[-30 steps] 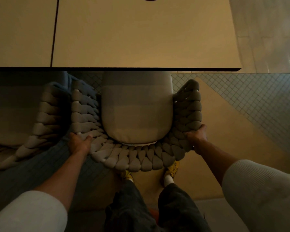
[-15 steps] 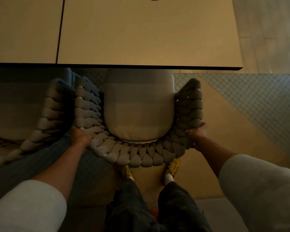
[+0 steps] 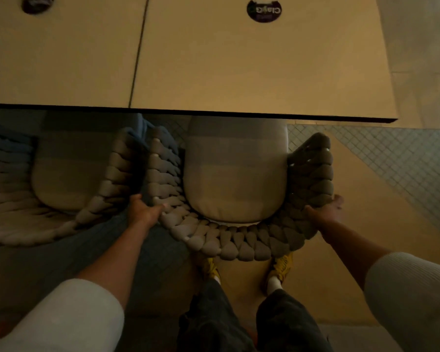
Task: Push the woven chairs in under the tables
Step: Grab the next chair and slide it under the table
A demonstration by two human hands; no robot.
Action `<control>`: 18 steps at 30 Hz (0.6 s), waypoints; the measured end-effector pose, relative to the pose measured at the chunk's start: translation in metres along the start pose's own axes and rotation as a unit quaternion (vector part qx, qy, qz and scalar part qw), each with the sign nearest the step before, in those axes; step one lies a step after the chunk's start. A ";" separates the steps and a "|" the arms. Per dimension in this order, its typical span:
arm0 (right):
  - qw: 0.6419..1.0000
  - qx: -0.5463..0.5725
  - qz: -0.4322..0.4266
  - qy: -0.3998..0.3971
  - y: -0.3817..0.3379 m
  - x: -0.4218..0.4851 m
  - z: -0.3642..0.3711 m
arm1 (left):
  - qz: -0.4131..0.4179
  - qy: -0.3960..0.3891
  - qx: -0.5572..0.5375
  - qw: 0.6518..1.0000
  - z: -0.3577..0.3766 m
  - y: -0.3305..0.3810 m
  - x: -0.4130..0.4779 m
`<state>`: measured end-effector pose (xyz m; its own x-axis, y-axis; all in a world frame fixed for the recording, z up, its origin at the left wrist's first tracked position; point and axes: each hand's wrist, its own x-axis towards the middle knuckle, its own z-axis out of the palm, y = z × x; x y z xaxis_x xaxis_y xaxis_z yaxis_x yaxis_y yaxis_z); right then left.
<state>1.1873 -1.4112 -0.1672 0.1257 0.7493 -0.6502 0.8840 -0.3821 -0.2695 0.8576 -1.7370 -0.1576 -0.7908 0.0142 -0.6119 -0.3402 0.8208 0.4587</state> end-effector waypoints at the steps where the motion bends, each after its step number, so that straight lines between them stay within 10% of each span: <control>1: 0.999 -0.033 -0.027 0.024 -0.005 -0.004 0.000 | 0.000 -0.004 -0.003 1.000 -0.008 -0.001 0.000; 18: 0.978 -0.071 -0.171 -0.096 -0.151 -0.153 0.109 | 0.043 0.090 0.016 0.995 -0.163 -0.014 0.039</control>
<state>0.9853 -1.5275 -0.1045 -0.2625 0.6993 -0.6649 0.9148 -0.0389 -0.4021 0.7488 -1.8415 -0.0826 -0.8956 -0.0143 -0.4446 -0.2530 0.8385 0.4827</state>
